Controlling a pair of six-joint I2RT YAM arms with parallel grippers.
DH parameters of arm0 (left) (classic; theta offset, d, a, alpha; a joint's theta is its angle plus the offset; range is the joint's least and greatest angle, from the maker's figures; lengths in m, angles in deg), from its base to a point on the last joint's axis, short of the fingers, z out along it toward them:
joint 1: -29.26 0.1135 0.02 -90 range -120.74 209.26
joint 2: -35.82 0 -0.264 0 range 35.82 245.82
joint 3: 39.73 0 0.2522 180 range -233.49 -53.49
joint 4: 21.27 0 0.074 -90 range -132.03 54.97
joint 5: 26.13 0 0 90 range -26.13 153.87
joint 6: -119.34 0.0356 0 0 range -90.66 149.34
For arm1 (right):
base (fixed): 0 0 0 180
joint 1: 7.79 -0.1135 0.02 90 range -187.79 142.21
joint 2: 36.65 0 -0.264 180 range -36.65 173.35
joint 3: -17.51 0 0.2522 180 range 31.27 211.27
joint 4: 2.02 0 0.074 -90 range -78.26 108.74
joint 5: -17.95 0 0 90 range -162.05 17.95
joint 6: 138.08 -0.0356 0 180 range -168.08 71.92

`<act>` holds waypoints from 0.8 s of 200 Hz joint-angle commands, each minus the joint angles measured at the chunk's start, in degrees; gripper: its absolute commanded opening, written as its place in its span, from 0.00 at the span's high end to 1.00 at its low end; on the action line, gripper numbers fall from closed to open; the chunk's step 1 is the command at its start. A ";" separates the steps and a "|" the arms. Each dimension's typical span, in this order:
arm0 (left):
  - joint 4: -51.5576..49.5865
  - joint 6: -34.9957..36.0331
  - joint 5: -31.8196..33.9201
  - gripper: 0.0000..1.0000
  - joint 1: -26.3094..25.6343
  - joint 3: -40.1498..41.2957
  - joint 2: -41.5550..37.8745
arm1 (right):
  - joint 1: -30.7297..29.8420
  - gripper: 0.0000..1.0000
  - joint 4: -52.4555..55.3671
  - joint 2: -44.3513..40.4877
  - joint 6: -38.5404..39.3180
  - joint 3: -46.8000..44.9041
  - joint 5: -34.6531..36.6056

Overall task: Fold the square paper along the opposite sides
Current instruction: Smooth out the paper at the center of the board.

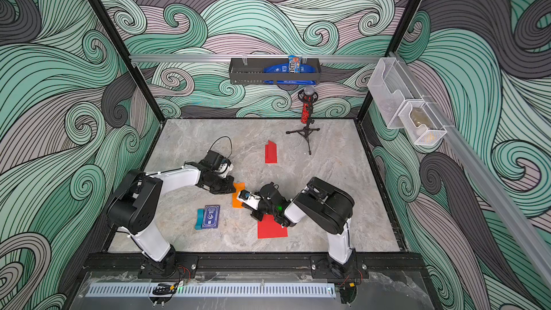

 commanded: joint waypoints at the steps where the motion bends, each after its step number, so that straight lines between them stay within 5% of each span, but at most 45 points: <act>1: -0.57 -0.05 0.75 1.00 0.33 -1.70 1.23 | -0.31 0.98 7.94 -0.39 -0.66 -3.10 2.66; 79: -0.45 -0.12 0.22 1.00 0.33 -1.46 1.46 | 0.28 0.97 8.12 -7.98 -1.78 -1.20 -1.02; 126: -0.44 -0.17 0.31 1.00 0.29 -1.34 1.23 | 1.02 1.00 11.43 -0.35 2.45 10.45 -0.39; 160: -0.49 -0.20 0.57 1.00 0.35 -1.43 1.25 | 1.13 1.00 11.18 4.96 3.40 10.85 1.73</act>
